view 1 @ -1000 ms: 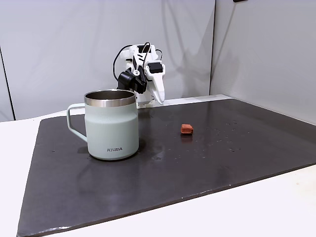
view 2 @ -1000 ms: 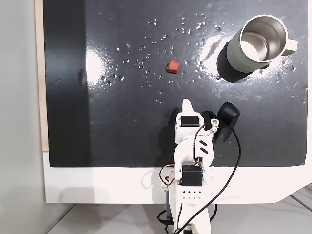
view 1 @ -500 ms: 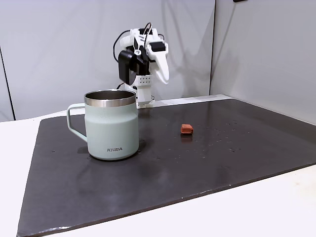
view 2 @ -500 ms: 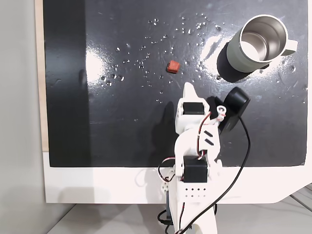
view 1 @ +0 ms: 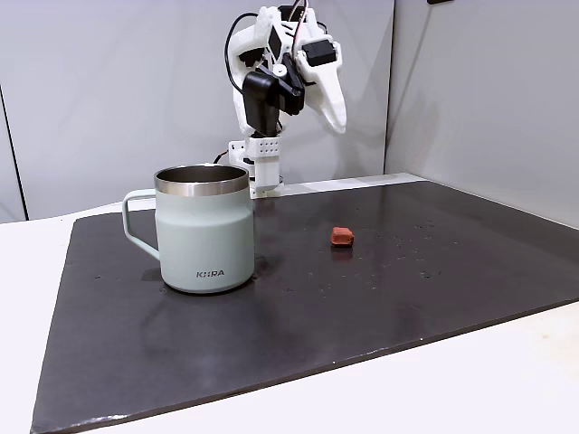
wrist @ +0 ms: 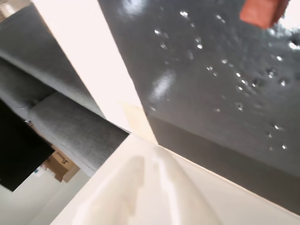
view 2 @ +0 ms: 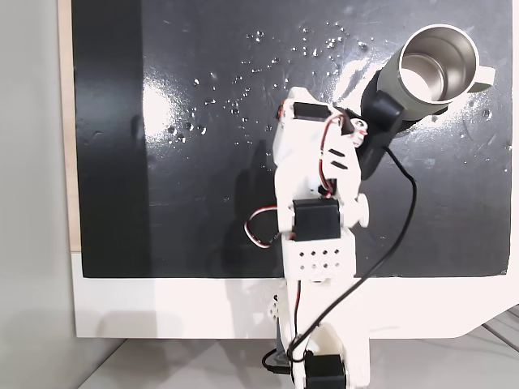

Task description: Grasp a cube and put it in the cup.

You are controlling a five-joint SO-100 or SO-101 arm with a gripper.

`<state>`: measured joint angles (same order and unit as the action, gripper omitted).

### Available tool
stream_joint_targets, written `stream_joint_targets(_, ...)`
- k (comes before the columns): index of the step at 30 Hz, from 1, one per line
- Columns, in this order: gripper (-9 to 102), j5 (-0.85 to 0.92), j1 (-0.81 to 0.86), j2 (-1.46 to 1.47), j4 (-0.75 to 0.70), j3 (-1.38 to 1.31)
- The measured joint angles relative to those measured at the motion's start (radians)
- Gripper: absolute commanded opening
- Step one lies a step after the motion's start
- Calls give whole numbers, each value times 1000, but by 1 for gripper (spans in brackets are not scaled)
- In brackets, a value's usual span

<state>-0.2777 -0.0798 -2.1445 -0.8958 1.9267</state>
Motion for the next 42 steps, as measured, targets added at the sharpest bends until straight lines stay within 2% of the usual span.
stream_joint_targets(8, 0, -44, -58, 124, -67, -57)
stream_joint_targets(28, 0, -164, -63, 597, -391, -491)
stream_joint_targets(40, 0, -209, 34, 715, -469, -566)
stream_joint_targets(42, 5, -210, 32, 715, -469, -575)
